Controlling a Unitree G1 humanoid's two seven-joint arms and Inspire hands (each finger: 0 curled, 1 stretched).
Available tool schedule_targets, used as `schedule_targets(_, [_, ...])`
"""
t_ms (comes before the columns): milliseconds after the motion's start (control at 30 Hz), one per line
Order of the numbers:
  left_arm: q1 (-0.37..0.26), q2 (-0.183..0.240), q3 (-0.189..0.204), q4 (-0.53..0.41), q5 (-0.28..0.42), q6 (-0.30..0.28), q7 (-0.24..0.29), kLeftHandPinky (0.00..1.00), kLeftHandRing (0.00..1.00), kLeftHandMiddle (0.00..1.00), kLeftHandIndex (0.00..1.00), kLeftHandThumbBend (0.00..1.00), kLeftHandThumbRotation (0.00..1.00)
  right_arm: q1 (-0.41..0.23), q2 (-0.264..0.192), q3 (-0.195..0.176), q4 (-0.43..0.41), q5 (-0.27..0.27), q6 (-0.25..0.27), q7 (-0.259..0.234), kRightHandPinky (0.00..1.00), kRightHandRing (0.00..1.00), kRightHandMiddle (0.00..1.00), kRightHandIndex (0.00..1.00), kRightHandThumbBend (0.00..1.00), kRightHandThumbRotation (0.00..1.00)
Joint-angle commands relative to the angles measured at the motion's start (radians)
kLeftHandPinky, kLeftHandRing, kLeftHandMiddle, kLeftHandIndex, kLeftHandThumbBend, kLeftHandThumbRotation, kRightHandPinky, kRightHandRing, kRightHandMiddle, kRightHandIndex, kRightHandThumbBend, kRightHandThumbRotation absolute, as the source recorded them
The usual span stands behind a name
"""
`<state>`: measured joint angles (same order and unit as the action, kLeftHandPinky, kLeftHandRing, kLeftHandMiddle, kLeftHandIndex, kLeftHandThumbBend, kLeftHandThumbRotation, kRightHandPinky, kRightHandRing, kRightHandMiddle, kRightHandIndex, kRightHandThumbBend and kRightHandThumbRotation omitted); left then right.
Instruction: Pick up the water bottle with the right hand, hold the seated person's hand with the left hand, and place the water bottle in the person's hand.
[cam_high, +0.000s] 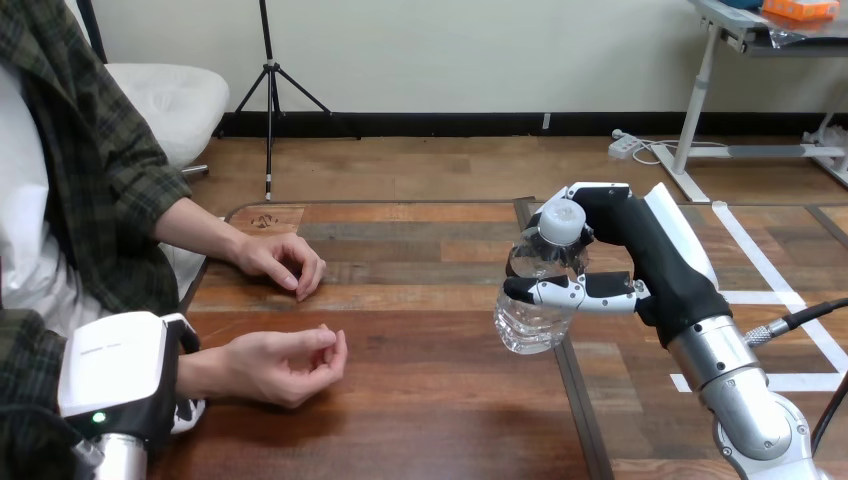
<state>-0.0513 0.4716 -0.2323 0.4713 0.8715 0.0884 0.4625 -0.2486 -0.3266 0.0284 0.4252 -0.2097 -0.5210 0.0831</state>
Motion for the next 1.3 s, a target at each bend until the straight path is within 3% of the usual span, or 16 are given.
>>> schedule_targets(0, [-0.025, -0.060, -0.064, 0.024, -0.020, -0.069, 0.017, 0.46, 0.49, 0.53, 0.56, 0.80, 0.00, -0.060, -0.020, -0.029, -0.076, 0.019, -0.004, -0.004, 0.39, 0.43, 0.46, 0.42, 0.68, 0.00])
schedule_targets(233, [-0.032, -0.062, -0.072, 0.042, -0.020, -0.099, 0.045, 0.43, 0.47, 0.52, 0.54, 0.81, 0.00, -0.066, -0.016, -0.025, -0.077, 0.012, 0.002, -0.007, 0.39, 0.43, 0.46, 0.42, 0.68, 0.00])
schedule_targets(700, [-0.041, -0.063, -0.078, 0.051, -0.015, -0.116, 0.053, 0.39, 0.42, 0.47, 0.52, 0.84, 0.00, -0.070, -0.011, -0.022, -0.082, 0.015, 0.013, -0.002, 0.40, 0.44, 0.46, 0.42, 0.67, 0.00])
schedule_targets(1267, [-0.033, -0.067, -0.083, 0.026, -0.031, -0.126, 0.043, 0.41, 0.45, 0.49, 0.50, 0.84, 0.00, -0.067, -0.021, -0.025, -0.088, 0.008, 0.008, -0.003, 0.41, 0.45, 0.46, 0.42, 0.67, 0.00])
